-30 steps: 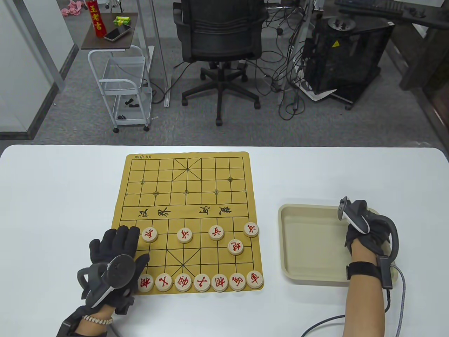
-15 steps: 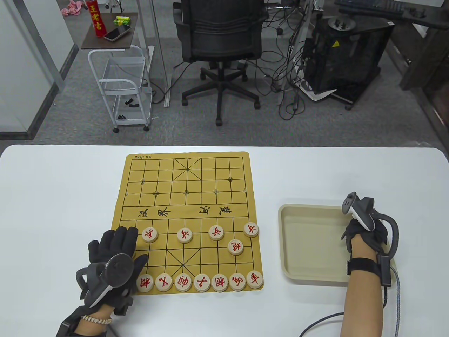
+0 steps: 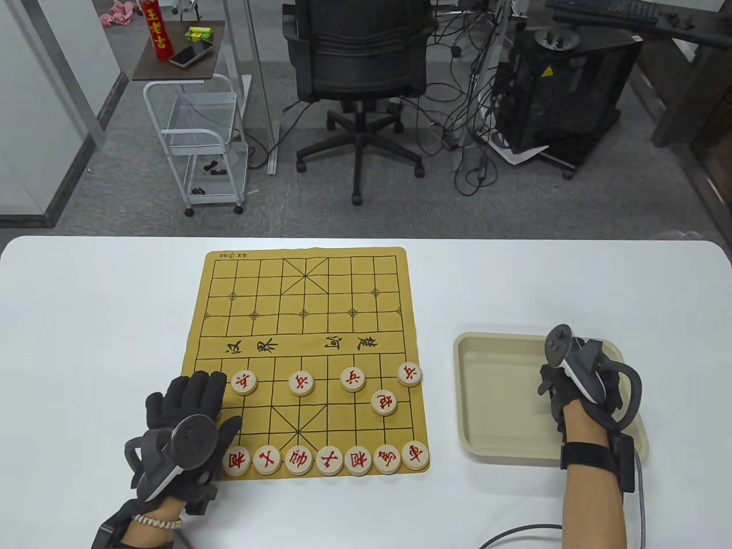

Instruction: Set up Chinese chess pieces

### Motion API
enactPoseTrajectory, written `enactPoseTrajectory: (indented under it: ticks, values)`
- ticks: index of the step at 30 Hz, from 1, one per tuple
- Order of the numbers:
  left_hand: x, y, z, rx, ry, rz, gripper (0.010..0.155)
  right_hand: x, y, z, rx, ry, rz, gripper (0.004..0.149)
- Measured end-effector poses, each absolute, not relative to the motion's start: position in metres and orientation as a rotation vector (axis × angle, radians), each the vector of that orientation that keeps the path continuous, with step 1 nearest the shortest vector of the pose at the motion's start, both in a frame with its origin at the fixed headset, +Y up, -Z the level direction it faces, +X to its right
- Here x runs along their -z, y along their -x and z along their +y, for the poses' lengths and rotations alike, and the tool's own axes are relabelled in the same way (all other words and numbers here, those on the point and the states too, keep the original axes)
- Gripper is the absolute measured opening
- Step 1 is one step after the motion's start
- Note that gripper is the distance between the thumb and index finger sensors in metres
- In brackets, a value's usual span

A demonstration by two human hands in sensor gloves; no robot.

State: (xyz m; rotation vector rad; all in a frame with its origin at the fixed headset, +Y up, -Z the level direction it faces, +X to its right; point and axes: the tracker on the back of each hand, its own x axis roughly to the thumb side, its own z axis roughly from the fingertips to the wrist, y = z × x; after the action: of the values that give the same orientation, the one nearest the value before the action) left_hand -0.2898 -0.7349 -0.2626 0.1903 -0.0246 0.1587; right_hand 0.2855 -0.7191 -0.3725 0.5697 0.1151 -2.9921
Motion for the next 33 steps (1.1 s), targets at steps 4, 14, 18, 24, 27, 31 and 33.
enactPoseTrajectory:
  ticks: [4,14,18,24,27,31,33]
  values:
    - [0.261,0.288,-0.735,-0.157,-0.193,-0.041,0.083,0.35,-0.235,-0.698,3.109,-0.306,0.228,0.069]
    - [0.259,0.283,-0.736,-0.147,-0.185,-0.096,0.083,0.277,-0.075,-0.693,3.23,0.298,0.422,0.069]
    - [0.259,0.282,-0.738,-0.155,-0.173,-0.11,0.083,0.251,-0.028,-0.706,3.206,0.434,0.43,0.07]
    - [0.258,0.28,-0.738,-0.145,-0.171,-0.125,0.082,0.237,-0.018,-0.725,3.198,0.503,0.539,0.069]
    - [0.257,0.273,-0.739,-0.127,-0.161,-0.145,0.082,0.234,-0.019,-0.728,3.159,0.532,0.553,0.069]
    - [0.252,0.245,-0.735,-0.23,-0.124,-0.247,0.081,0.235,-0.021,-0.73,3.138,0.529,0.559,0.069]
    - [0.251,0.226,-0.733,-0.328,-0.08,-0.294,0.08,0.235,-0.022,-0.731,3.138,0.532,0.561,0.07]
